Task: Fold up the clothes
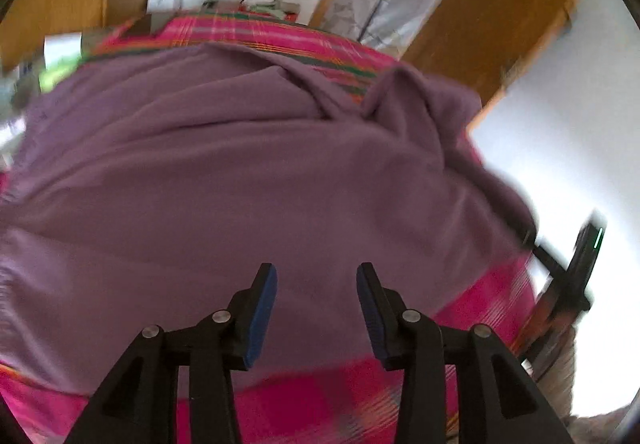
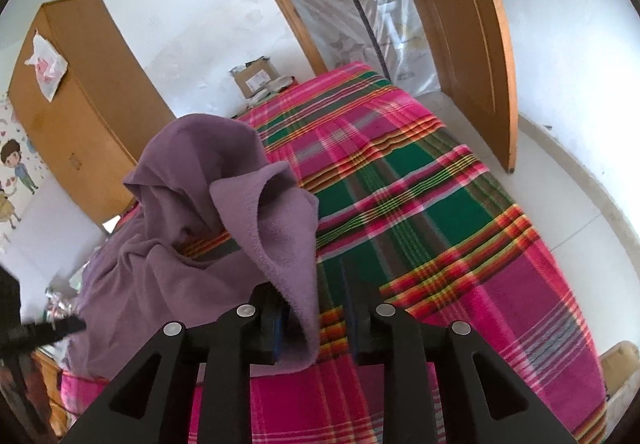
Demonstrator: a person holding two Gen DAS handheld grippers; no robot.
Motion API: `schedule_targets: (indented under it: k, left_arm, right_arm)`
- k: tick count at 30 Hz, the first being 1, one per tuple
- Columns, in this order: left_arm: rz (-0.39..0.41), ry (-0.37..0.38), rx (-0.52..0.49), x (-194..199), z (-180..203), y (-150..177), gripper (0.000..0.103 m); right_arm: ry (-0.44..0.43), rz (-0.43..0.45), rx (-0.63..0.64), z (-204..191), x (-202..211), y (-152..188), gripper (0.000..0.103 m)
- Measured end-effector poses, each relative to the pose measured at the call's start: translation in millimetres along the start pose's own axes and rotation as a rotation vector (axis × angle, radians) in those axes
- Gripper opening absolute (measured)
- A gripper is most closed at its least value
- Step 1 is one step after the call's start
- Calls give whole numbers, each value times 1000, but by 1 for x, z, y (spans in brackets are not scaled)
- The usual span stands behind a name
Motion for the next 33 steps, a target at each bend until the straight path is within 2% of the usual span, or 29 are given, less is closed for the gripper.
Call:
schedule_targets:
  k: [1,7,11,16,18,23,26,33]
  left_arm:
    - [18,-33,-47,2,3,10,42]
    - [43,-109,-313,4,33,57,42]
    - [60,-224,-386,-13,41,67,42]
    - [168,-352,-465,-16,42,61,42]
    - [166,-375,-499,-24,44,61,42]
    - [148,-400,-560,-37,48,62,42]
    - [138,-391,-544,-42,47,56,42]
    - [124,-371,-529,-52,47,46,42]
  right_arm:
    - [-2,0,2,-2,0,0,24]
    - [-20,1,2,-10,0,2,24]
    - [-31,-1,6,-14,-3,2,24]
    - [-28,-10,10,-14,-8,0,24]
    - [-12,-12,26,-13,-9,-3,24]
    - [13,-20,56,-8,-13,-15,25]
    - [8,-20,90,-8,-15,-27,27]
    - [-39,-89,135,-10,-41,-51,27]
Point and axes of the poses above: each gripper's, at about its wrist camera, not at the fingertips, and x roughly against the way its jaws point, z to its right, y to its underside, the point moved 5 cm from there along -x, roughly the way its jaws point, and after that the axes turned 12 degrees about x, right-handed, at the moved point
